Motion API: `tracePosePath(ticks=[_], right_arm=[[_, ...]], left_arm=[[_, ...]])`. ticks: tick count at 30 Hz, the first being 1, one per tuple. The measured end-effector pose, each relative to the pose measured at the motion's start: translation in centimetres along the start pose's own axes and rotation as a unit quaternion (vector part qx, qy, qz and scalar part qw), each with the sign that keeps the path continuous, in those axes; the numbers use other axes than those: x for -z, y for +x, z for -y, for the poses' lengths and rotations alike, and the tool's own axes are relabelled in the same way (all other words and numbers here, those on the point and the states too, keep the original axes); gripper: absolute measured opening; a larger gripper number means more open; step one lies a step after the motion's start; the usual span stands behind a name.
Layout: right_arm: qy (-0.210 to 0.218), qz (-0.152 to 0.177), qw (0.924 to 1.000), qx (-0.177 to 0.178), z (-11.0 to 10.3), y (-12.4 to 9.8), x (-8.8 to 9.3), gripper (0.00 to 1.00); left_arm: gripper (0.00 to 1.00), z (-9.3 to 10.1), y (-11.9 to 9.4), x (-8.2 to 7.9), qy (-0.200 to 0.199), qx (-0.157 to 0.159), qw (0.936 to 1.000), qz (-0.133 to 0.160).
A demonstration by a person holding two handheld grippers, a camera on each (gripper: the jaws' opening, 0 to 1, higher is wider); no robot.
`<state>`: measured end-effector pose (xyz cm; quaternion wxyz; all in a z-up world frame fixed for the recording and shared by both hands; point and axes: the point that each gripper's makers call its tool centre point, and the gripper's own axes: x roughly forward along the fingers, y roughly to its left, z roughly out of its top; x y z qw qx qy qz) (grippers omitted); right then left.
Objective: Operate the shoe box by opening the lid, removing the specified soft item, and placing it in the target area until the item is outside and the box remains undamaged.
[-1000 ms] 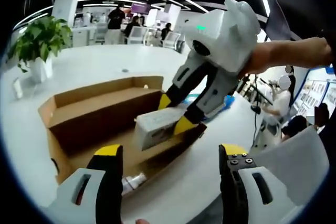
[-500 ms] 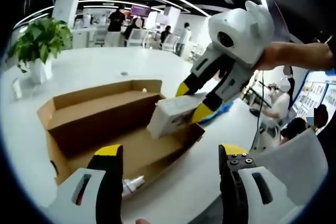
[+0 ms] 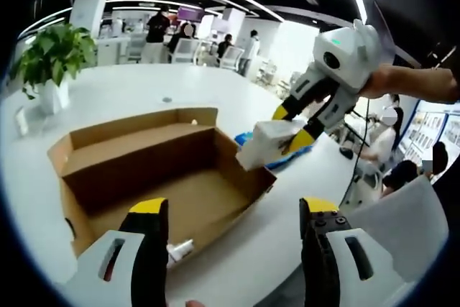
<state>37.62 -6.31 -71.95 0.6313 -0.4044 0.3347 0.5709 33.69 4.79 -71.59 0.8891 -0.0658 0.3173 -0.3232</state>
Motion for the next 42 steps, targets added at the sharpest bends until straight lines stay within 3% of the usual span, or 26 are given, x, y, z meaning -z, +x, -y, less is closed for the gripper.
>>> tracePosePath(ticks=[24, 42], right_arm=[[0.077, -0.026, 0.9961, 0.036, -1.4, -4.4, 10.1, 0.17], [0.113, -0.039, 0.9917, 0.045, -2.5, -6.0, 15.5, 0.17]], left_arm=[[0.76, 0.4, 0.5, 1.1, 0.015, 0.004, 0.9996, -0.025], [0.76, 0.2, 0.7, 1.7, 0.019, 0.000, 0.9992, -0.035]])
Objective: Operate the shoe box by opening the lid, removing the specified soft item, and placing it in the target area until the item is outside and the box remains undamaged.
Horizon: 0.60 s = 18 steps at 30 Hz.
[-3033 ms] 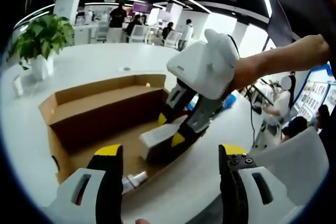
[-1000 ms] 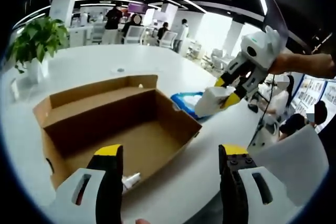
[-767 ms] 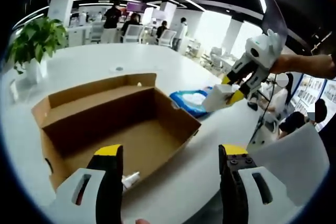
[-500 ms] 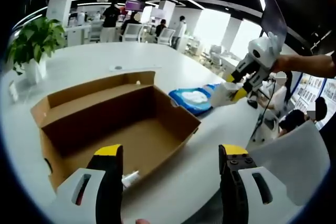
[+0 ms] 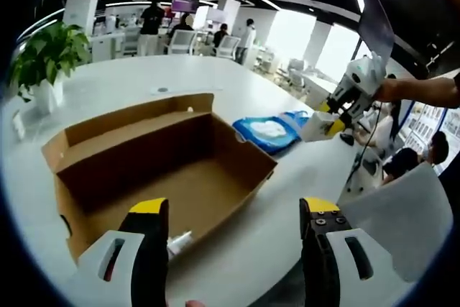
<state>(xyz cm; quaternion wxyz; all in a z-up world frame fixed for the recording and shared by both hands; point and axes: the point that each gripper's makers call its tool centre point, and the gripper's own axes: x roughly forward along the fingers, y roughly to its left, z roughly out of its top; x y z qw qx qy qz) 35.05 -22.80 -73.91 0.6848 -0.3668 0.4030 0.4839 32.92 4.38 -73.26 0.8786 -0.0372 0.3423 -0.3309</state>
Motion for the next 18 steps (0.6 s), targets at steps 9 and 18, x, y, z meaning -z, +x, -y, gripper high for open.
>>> tracePosePath(ticks=[9, 18], right_arm=[[0.011, -0.004, 0.9999, 0.001, 0.4, -0.3, 2.1, 0.17], [0.013, -0.012, 0.9998, -0.003, 1.3, -0.3, 3.6, 0.17]], left_arm=[[0.76, -0.6, -0.2, 0.2, -0.005, -0.009, 0.9999, -0.001], [0.76, -1.2, -0.2, 0.6, -0.004, -0.019, 0.9998, -0.009]])
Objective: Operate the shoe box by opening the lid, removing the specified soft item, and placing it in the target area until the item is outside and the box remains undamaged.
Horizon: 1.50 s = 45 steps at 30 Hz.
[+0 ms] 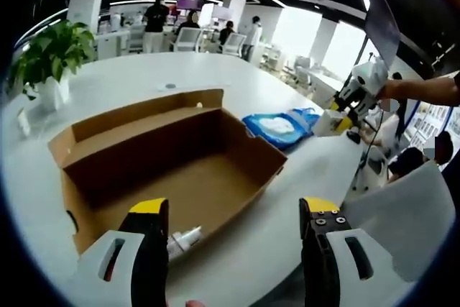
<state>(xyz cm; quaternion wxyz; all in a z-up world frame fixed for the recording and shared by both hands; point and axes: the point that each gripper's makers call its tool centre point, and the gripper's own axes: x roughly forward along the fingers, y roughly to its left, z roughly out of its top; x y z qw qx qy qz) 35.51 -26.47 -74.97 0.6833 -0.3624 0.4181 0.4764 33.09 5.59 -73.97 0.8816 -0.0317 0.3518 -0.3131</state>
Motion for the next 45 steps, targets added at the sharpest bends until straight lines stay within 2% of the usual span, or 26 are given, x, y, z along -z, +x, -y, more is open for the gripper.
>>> tracePosePath(ticks=[11, 28, 45], right_arm=[[-0.013, -0.010, 0.9998, -0.009, 1.8, 0.0, 0.7, 0.17], [-0.033, -0.017, 0.9993, 0.003, 8.2, -2.0, 0.6, 0.17], [-0.039, -0.025, 0.9989, 0.007, 13.2, -1.0, 1.3, 0.17]], left_arm=[[0.77, 0.2, -0.5, 0.2, -0.003, -0.011, 0.9999, -0.005], [0.77, -0.8, -1.1, 0.5, -0.016, -0.033, 0.9993, -0.007], [0.77, -2.4, -1.5, 0.9, -0.028, -0.055, 0.9980, -0.012]])
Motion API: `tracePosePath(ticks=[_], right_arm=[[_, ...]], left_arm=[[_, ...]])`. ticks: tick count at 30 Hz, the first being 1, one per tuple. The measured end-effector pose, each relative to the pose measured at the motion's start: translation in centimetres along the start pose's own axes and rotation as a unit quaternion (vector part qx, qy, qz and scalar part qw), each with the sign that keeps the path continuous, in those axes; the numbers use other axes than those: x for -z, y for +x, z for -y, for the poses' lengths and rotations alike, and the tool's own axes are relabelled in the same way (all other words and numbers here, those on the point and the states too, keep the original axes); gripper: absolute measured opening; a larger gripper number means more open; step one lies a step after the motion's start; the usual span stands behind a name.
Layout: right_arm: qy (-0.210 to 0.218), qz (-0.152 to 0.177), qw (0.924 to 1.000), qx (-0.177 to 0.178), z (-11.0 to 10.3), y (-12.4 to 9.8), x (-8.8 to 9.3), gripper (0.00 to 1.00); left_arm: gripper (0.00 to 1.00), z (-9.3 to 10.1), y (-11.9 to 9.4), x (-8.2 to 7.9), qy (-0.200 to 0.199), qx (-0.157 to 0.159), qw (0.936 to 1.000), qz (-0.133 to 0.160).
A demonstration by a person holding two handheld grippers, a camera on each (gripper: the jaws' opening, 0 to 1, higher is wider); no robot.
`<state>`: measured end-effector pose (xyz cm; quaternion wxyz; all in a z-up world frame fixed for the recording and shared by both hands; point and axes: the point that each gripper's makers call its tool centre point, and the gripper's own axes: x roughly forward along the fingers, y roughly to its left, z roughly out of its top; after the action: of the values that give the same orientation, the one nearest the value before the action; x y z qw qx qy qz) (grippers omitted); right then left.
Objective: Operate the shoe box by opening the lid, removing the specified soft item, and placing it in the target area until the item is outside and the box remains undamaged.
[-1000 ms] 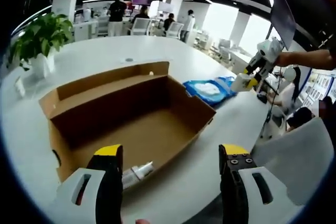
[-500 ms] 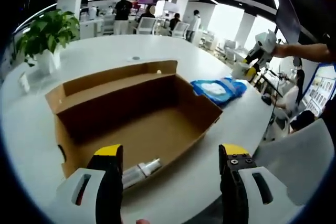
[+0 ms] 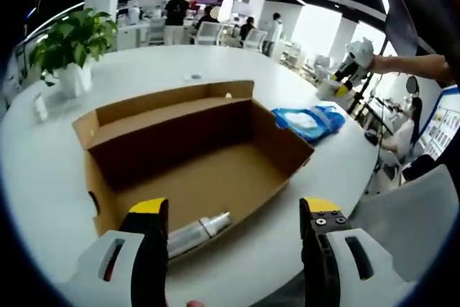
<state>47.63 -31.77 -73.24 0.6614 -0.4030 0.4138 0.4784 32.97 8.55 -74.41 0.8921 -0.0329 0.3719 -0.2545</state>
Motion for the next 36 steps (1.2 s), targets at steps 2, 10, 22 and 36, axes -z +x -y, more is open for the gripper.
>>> tracePosePath(ticks=[2, 10, 22, 36], right_arm=[[0.011, 0.003, 0.9999, 0.000, 0.6, 0.1, 0.2, 0.17], [0.011, -0.003, 0.9999, 0.002, 1.6, 0.5, 0.8, 0.17], [-0.006, -0.018, 0.9998, -0.004, 3.2, 2.4, 1.8, 0.17], [-0.023, -0.025, 0.9993, -0.013, 4.3, 4.8, 2.5, 0.17]], left_arm=[[0.77, -0.2, 0.0, 0.0, -0.001, -0.001, 1.0000, 0.000], [0.77, -0.8, 0.0, 0.1, -0.005, -0.007, 1.0000, 0.001], [0.77, -1.6, 0.1, 0.5, -0.013, -0.015, 0.9998, -0.004], [0.77, -1.9, 0.2, 1.2, -0.016, -0.020, 0.9995, -0.015]])
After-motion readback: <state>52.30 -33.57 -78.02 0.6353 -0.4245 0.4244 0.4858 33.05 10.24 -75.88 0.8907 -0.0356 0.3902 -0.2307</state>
